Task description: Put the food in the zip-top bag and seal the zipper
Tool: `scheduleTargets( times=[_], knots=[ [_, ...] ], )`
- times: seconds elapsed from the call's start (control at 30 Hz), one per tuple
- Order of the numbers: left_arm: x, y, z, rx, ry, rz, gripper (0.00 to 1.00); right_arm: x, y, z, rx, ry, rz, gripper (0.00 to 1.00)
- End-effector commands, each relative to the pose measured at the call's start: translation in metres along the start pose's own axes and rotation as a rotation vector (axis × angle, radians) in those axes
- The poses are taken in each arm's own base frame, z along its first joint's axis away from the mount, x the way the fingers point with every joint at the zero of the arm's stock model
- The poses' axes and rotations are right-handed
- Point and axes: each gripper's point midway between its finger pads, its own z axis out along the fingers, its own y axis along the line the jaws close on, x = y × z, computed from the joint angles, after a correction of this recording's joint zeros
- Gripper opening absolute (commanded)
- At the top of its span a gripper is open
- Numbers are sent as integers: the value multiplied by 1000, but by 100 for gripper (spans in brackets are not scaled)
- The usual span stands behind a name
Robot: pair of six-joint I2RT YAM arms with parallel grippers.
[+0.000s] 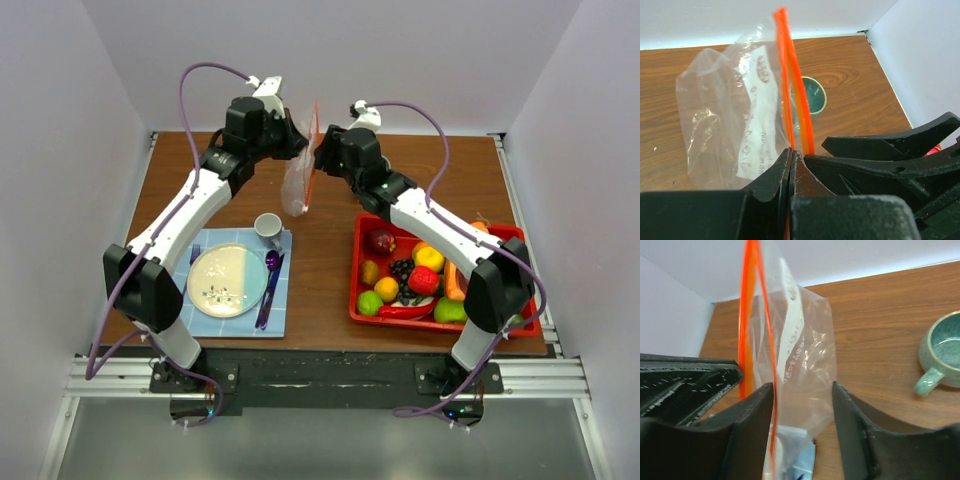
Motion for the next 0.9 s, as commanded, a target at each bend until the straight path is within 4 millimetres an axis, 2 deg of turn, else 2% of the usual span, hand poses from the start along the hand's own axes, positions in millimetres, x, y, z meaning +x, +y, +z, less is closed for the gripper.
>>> scheduleTargets(
  times=[0.0, 0.03, 0.07, 0.1, 0.13, 0.17, 0.2, 0.23, 0.27, 0.4, 0.43, 0.5, 0.53, 0.57, 0.63, 0.67, 0.7, 0.73, 0.77, 0.8, 0.83, 0.87],
  knots=[
    [-4, -6, 0, 28, -24, 16, 0, -11, 2, 4, 21, -17, -19, 40],
    [-6, -7, -3, 27, -31, 19, 0, -2, -4, 8, 45, 8, -45, 33],
    [-3, -4, -3, 20, -24, 20, 0, -8, -3, 10, 59, 2, -55, 16],
    [-3, -1, -4, 0, -25, 23, 0, -10, -11, 11, 101, 0, -71, 8],
    [-1, 4, -6, -22, -19, 28, 0, -9, -31, 9, 202, 6, -117, 2],
    [7, 12, -6, -55, 6, 44, 0, -18, -36, 6, 236, -16, -136, 0],
    [7, 19, -9, -96, 0, 53, 0, -21, -41, 2, 262, -28, -156, 0],
    [8, 22, -10, -108, 1, 65, 0, -33, -42, -5, 268, -58, -178, 0],
    [16, 26, -9, -113, 14, 68, 0, -31, -43, -6, 263, -55, -191, 0],
    [24, 10, -10, -37, 23, 66, 1, -35, -30, -11, 188, -48, -195, 0],
    [27, 7, -9, -29, 27, 66, 6, -34, -29, -11, 179, -47, -190, 0],
    [35, 4, -3, -22, 47, 67, 24, -32, -29, -12, 175, -32, -188, 0],
    [41, 4, 0, -24, 61, 67, 33, -28, -36, -13, 198, -9, -191, 0],
    [43, 3, 3, -24, 70, 69, 39, -28, -46, -11, 212, 6, -180, 4],
    [66, 8, 20, -51, 134, 81, 42, -29, -59, -15, 209, 29, -123, 11],
    [65, 6, 26, -69, 136, 92, 47, -23, -82, -13, 236, 52, -100, 20],
    [83, 16, 41, -122, 176, 104, 51, -29, -83, -20, 209, 52, -76, 24],
    [91, 20, 47, -149, 198, 116, 53, -32, -89, -22, 213, 44, -58, 30],
    [87, 19, 54, -168, 186, 124, 59, -29, -101, -26, 233, 49, -54, 31],
    [101, 29, 66, -216, 207, 135, 60, -36, -103, -34, 231, 32, -48, 31],
    [105, 35, 70, -244, 222, 149, 61, -38, -105, -38, 232, 28, -45, 32],
    [98, 36, 76, -265, 203, 165, 67, -34, -113, -42, 247, 34, -49, 33]
  ],
)
